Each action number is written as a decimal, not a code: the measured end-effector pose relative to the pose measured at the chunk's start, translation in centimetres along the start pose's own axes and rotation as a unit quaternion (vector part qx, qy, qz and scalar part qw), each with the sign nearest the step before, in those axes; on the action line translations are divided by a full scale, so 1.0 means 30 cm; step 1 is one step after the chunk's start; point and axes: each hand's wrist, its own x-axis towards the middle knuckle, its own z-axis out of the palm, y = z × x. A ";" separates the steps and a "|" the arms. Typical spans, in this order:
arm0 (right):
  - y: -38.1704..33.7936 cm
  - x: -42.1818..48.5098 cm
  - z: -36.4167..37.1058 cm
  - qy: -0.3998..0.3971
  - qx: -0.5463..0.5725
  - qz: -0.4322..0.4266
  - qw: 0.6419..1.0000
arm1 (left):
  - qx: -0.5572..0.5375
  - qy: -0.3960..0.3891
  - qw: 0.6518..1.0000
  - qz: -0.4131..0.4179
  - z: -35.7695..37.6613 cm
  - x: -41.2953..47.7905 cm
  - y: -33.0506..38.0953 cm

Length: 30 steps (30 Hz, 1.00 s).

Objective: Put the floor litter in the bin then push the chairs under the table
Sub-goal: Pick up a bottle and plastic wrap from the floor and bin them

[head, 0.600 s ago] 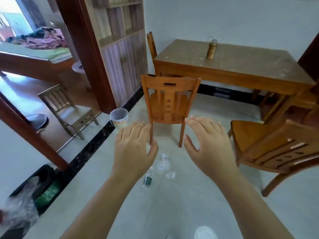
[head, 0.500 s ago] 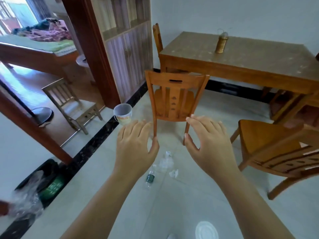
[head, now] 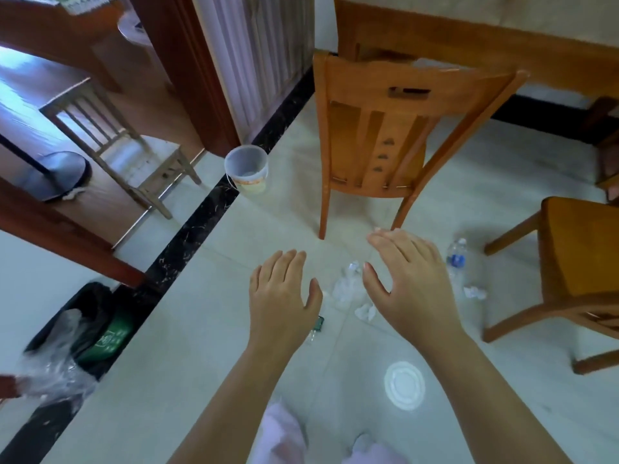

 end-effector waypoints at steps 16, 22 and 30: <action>0.618 -0.030 1.335 -0.056 0.014 0.015 0.998 | -0.013 -0.114 0.992 -0.055 1.252 -0.085 -0.582; 0.889 -0.101 1.775 -0.078 -0.009 0.018 0.997 | -0.023 -0.135 0.988 -0.070 1.689 -0.181 -0.764; 1.117 -0.132 2.163 -0.189 0.003 0.091 0.978 | -0.039 -0.153 0.982 -0.108 2.062 -0.287 -0.914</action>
